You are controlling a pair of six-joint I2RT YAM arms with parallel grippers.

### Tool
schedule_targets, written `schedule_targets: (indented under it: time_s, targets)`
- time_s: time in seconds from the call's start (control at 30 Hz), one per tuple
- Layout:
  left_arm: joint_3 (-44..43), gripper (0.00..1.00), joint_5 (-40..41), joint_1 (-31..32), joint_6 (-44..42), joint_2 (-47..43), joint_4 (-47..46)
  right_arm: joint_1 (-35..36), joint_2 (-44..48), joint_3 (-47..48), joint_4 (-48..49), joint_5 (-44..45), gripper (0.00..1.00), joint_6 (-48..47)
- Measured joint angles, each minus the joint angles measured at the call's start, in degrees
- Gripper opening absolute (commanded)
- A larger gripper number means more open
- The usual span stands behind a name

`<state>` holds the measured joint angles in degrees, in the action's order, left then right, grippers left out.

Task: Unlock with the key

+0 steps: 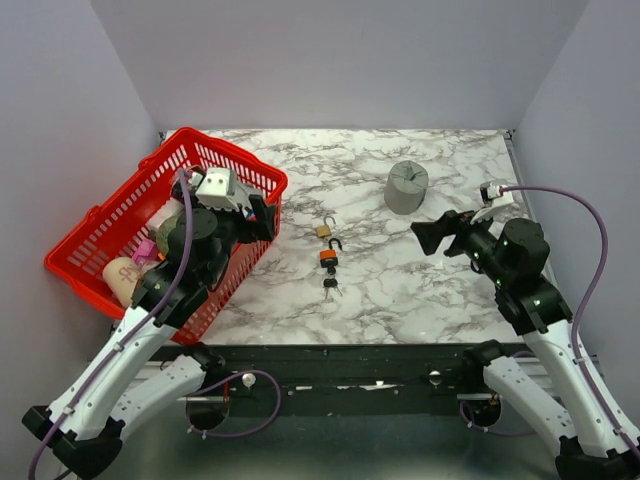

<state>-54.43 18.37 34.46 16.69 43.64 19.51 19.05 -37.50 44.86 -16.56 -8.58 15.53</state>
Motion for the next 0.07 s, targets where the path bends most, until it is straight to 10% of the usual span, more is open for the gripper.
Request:
schedule_targets:
  time_s: [0.07]
  targets:
    - [0.0, 0.99, 0.0, 0.0, 0.0, 0.0, 0.0, 0.0, 0.0, 0.0, 0.0, 0.0, 0.96, 0.0]
